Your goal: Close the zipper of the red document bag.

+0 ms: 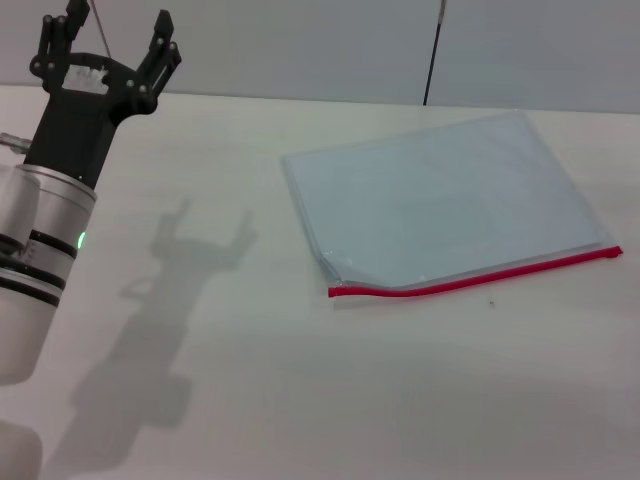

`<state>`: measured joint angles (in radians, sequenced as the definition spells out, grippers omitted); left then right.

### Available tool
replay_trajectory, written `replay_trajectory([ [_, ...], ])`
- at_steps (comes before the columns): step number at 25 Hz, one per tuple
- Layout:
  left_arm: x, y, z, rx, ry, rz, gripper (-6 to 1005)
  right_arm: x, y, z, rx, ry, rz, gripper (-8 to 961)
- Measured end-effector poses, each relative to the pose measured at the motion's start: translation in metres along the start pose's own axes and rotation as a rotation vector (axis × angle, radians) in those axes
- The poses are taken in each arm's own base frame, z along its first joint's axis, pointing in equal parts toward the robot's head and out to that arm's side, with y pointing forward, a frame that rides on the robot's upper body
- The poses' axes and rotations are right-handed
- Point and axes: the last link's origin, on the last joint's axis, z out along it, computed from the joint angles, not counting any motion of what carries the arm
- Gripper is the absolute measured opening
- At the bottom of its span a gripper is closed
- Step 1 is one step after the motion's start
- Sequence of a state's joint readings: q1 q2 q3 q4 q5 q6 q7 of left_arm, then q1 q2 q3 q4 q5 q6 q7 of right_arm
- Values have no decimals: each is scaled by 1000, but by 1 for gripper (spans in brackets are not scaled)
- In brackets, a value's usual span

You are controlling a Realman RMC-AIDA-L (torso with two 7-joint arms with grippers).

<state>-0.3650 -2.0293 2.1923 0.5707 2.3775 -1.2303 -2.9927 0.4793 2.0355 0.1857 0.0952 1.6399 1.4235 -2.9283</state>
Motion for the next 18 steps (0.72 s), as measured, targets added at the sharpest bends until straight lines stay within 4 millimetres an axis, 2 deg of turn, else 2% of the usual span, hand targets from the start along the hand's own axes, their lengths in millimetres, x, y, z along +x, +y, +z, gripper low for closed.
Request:
replay_trajectory([
  [18,0,0,0,-1,0,0,891,0,0,0,0,0,0,834],
])
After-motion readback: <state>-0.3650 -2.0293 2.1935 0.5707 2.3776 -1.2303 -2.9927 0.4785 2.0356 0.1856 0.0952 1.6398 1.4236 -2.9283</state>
